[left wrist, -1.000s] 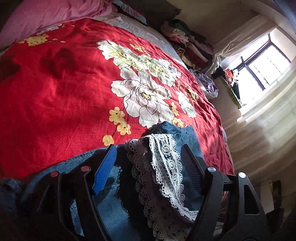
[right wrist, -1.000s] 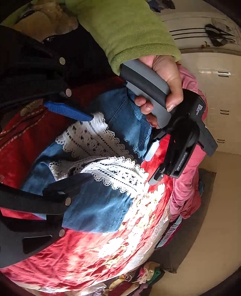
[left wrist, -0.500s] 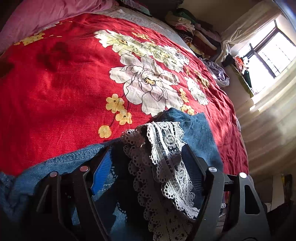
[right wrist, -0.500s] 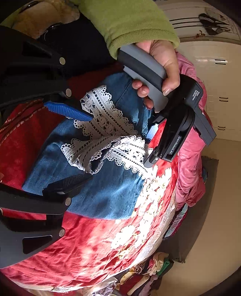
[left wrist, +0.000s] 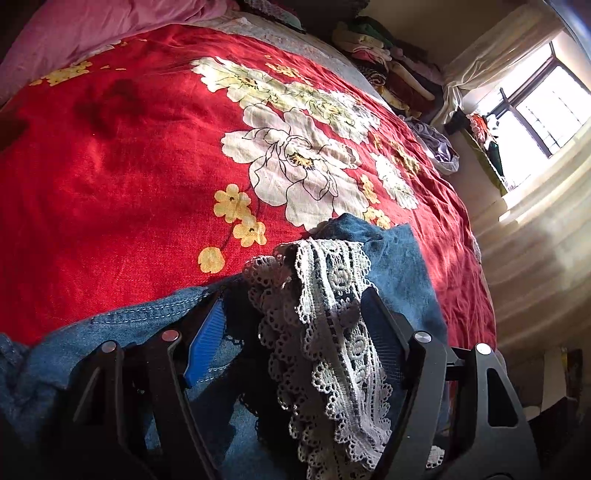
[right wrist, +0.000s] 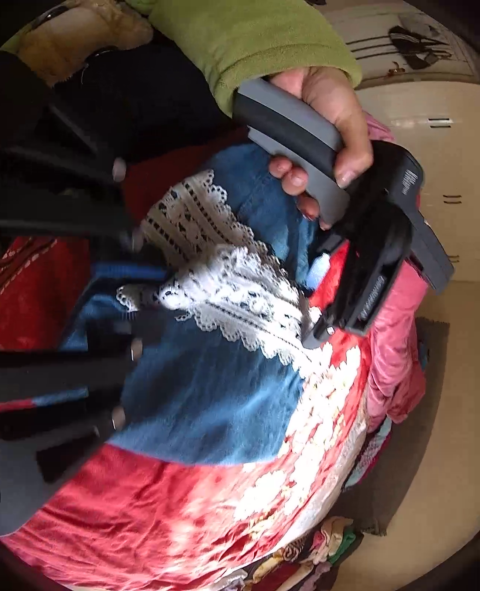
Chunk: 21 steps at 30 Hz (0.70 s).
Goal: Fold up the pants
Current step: 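Grasp the lace hem with both tools and fold it over the denim, then lay the folded lace hem flat and open both tools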
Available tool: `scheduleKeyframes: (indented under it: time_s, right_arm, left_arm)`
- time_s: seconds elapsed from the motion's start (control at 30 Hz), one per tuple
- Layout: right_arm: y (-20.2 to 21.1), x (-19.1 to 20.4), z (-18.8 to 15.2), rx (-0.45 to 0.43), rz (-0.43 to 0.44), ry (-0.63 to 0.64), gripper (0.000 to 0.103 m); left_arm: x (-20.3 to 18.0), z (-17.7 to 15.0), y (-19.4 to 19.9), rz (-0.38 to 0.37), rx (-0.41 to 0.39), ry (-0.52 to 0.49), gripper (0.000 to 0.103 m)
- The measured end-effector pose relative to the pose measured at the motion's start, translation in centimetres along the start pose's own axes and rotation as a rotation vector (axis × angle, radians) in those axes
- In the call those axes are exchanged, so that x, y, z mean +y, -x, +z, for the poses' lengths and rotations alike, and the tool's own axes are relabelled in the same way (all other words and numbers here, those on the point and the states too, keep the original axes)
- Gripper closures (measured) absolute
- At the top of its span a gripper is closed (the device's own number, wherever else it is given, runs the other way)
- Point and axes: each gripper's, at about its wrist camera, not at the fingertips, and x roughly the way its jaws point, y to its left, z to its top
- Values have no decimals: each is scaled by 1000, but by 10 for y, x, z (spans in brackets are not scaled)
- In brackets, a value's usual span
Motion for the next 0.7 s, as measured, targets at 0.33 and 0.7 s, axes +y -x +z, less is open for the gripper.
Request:
scheduleKeyframes:
  time_s: [0.33,0.7]
  right_arm:
    - [-16,40,-3,25,34,184,85]
    - [-12,55,1,0,100,229,63]
  left_arm:
    - [4,1,-2,-6,14,10,68]
    - [-1,5,-12,39,14,-1,82]
